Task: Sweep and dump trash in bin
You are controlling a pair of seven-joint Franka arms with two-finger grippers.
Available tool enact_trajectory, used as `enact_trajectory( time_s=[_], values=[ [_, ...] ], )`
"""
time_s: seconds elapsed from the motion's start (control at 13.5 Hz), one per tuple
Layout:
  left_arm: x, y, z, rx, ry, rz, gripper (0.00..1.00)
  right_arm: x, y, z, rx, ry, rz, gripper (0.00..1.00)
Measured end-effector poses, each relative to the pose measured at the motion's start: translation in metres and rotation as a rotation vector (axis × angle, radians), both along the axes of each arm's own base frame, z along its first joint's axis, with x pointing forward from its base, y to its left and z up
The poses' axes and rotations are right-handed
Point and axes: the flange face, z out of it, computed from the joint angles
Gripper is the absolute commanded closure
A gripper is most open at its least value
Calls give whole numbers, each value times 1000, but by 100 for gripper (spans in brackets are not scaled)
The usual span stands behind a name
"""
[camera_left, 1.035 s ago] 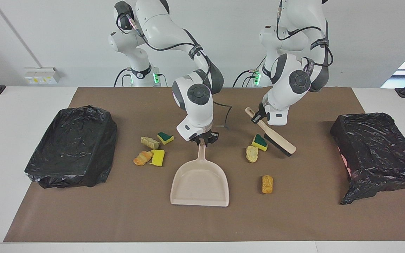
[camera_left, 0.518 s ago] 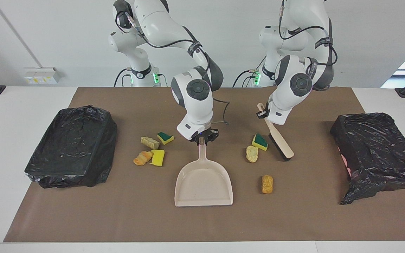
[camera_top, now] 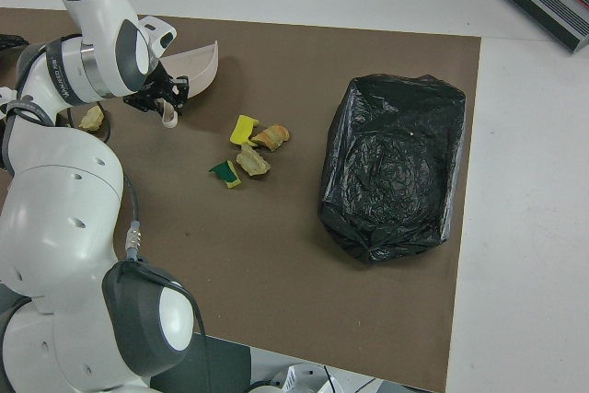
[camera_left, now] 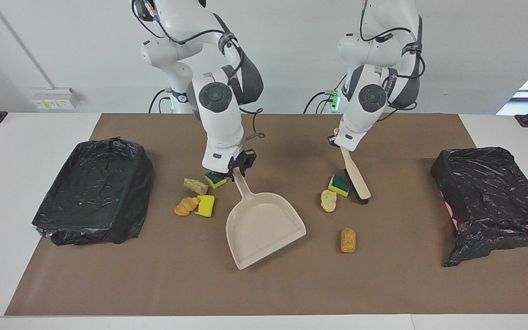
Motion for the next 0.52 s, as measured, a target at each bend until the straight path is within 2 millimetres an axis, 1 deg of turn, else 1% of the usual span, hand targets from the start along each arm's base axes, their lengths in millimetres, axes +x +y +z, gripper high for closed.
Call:
enact_trajectory(
  time_s=[0.15,0.3,0.37,0.52],
  values=[
    [-2,-1,-1,-18,-10,-46,100,-11,-25,-1,18,4,180,100],
    [-1,-1,-1,-38,-24,-91,100,-15,-43,-6,28,5,367,100],
    [0,-2,-2,-47,-33,-110,100,-16,-47,-11,32,10,450,100],
    [3,-2,-3,-59,-53,-128,100,-21,-48,-18,33,22,533,100]
  ],
)
